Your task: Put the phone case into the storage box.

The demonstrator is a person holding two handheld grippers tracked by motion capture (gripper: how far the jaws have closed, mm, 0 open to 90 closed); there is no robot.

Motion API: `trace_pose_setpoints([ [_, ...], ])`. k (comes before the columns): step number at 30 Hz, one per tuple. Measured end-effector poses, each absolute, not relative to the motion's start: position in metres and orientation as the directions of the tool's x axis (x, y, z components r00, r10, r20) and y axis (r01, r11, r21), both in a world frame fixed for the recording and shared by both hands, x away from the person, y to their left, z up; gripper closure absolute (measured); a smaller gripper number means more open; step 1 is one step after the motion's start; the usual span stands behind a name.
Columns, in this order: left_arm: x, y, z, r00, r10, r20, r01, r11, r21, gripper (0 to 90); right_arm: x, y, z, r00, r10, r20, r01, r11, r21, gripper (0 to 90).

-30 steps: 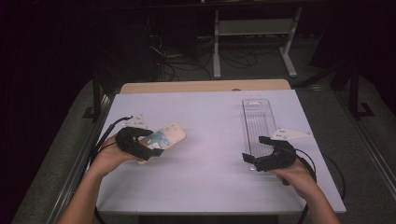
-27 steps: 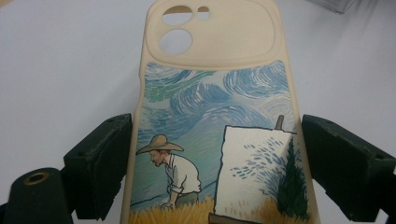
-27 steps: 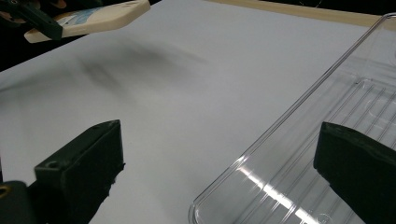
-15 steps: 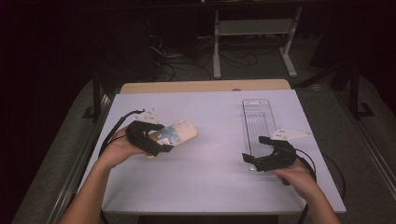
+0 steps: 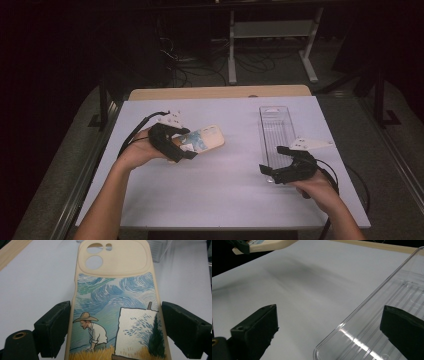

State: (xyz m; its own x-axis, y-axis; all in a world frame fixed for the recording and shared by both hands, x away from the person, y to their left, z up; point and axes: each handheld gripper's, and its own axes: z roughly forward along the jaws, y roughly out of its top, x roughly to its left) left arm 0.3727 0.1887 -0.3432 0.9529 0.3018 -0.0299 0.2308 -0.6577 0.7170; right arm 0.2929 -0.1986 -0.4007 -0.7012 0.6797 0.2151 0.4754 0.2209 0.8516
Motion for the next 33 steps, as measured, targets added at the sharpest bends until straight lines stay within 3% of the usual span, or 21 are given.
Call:
trace_pose_setpoints([
  [8, 0.376, 0.187, -0.348, 0.971, 0.235, -0.038, 0.194, -0.691, 0.696, 11.6, 0.295, -0.197, -0.399, -0.719, 0.666, 0.199, 0.472, 0.257, 0.843, 0.9],
  [33, 0.376, 0.183, -0.355, 0.982, 0.184, -0.052, 0.170, -0.721, 0.672, 11.5, 0.332, -0.184, -0.372, -0.826, 0.533, 0.185, 0.419, 0.360, 0.834, 0.0],
])
